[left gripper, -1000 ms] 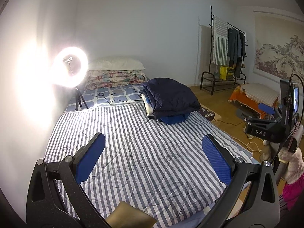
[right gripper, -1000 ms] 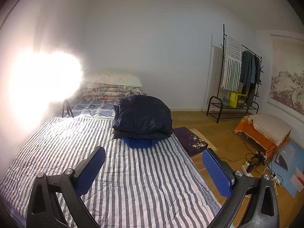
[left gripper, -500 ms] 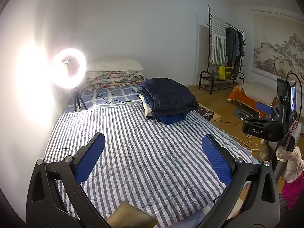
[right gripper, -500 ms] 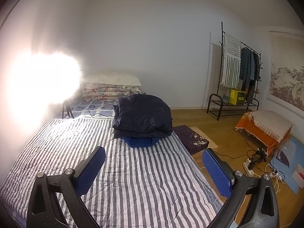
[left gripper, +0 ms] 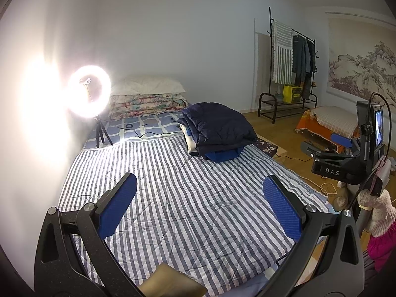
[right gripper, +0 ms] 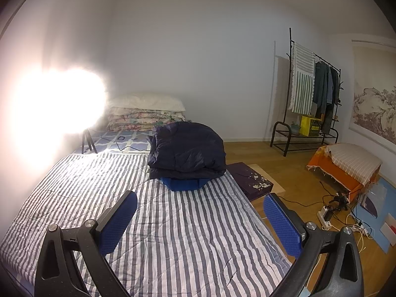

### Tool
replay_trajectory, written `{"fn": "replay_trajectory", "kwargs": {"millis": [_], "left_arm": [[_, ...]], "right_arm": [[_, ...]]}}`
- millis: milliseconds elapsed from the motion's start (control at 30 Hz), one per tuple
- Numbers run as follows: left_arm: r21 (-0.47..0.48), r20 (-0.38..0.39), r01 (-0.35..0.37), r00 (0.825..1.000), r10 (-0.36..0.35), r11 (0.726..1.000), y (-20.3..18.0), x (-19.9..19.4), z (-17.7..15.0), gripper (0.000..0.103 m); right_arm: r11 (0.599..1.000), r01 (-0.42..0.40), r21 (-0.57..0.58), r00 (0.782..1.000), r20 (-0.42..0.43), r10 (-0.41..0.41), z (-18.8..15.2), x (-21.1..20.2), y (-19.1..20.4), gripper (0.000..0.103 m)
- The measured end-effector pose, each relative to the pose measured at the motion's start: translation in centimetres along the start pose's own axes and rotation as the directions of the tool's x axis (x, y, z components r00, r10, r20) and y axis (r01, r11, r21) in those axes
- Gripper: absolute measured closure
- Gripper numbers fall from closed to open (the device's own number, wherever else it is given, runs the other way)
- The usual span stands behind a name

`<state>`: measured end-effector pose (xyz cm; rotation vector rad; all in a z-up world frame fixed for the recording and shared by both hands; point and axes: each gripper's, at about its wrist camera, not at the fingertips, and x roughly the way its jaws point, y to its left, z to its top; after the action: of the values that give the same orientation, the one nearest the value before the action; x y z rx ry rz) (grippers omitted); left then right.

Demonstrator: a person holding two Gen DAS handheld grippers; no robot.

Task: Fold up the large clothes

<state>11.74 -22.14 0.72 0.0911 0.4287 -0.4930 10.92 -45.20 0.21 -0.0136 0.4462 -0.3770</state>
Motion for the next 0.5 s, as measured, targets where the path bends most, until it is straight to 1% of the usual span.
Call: {"fn": "replay_trajectory", "kwargs": {"millis": [333, 500], "left_arm": [[0.002, -0.001, 0.000, 1.000, 0.000, 1.000, -0.21, -0.12, 0.02, 0.000], [0.012, 0.014, -0.005, 1.000, 0.005, 1.000, -0.22, -0.42, -0.06, 0.000]], "right_arm": [[1.000, -0.004, -0.007, 1.000, 0.000, 0.004, -0.09, 0.22, 0.32, 0.000], [1.000, -0.011, -0.018, 1.000, -0.002, 0.011, -0.18, 0.35, 0.72, 0.000]]}}
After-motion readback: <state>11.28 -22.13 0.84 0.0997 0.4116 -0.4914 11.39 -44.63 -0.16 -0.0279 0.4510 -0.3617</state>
